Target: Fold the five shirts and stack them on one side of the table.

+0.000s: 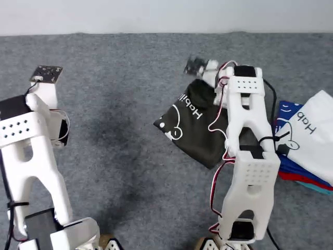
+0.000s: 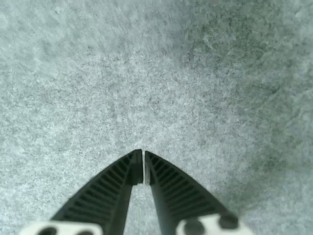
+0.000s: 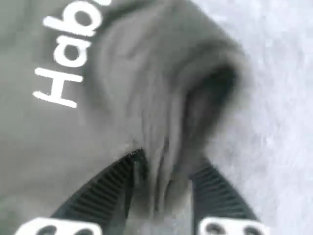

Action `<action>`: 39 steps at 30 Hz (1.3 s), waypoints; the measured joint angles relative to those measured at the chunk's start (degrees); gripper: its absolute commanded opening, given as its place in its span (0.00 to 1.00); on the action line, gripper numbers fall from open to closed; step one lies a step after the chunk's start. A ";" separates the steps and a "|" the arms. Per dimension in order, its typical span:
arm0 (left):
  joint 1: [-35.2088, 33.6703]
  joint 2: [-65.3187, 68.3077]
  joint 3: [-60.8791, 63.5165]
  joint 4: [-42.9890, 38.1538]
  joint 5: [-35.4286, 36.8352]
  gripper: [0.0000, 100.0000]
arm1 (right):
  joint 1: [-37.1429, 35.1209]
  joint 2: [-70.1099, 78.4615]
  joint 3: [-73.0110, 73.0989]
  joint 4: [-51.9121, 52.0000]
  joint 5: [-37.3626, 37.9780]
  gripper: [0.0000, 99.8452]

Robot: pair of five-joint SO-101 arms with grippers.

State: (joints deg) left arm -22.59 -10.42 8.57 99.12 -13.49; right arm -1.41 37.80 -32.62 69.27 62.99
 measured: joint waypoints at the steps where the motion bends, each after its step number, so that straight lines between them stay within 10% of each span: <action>1: 0.00 0.00 0.18 0.00 0.00 0.01 | 0.00 -0.09 -1.49 0.00 -4.22 0.21; 10: 0.00 0.00 0.18 0.00 0.00 0.01 | -4.75 -0.09 -13.98 14.07 -40.53 0.21; 17: 0.00 0.00 0.18 0.00 0.00 0.01 | -9.58 0.53 -15.21 22.42 -51.08 0.19; 30: 0.00 0.00 0.18 0.00 0.00 0.01 | -13.54 18.55 -15.30 -0.62 -46.59 0.05; 39: 0.00 0.00 0.18 0.00 0.00 0.01 | -15.21 18.90 -20.04 2.11 -41.32 0.05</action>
State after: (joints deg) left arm -22.59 -10.42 8.75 99.12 -13.49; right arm -16.62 56.70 -52.66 71.38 21.67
